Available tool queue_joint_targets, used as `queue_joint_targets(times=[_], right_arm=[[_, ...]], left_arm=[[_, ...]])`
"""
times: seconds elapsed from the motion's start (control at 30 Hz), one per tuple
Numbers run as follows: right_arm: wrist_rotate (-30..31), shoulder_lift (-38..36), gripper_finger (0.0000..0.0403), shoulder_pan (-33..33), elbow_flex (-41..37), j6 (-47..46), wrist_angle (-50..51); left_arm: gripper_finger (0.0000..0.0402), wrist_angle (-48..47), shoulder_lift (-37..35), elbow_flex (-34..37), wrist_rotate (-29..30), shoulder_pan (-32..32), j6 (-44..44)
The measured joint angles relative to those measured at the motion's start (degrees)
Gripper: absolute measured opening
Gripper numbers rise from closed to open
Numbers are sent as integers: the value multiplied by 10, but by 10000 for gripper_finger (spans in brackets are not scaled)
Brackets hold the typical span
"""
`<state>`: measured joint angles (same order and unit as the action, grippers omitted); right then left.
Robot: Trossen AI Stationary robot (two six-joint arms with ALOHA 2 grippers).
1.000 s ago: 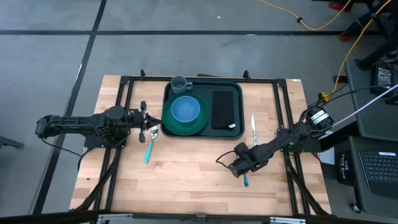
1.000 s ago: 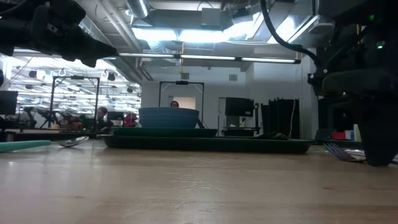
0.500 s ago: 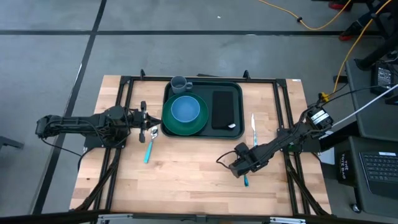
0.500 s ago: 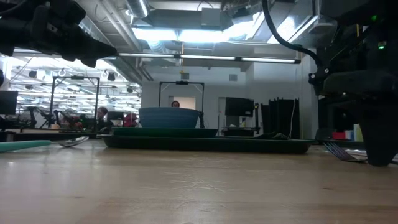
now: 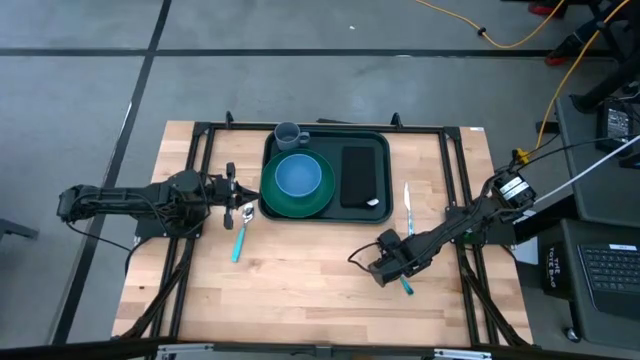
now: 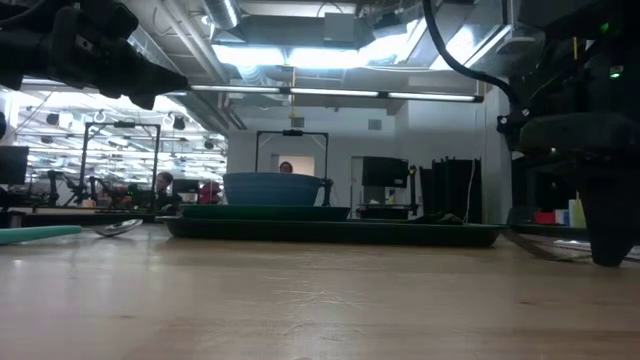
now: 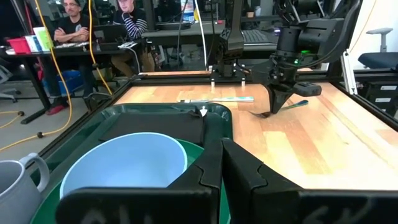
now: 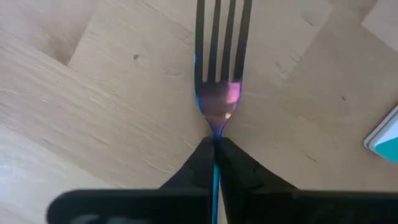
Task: Set up tray
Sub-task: Put the blue fork on the black napkin
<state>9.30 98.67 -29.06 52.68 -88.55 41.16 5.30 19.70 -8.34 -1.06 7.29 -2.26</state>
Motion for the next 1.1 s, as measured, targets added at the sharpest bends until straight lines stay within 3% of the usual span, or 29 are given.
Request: queue_joint_targets(times=[0.43,0.77,1.1], right_arm=[[111,-28,9,12,66,66,14],[161,-31,8,20,164,232,28],[153,-40,9,71,222,397,22]], left_arm=[[3,0,0,0,0,0,0],[3,5,0,0,0,0,0],[3,5,0,0,0,0,0]])
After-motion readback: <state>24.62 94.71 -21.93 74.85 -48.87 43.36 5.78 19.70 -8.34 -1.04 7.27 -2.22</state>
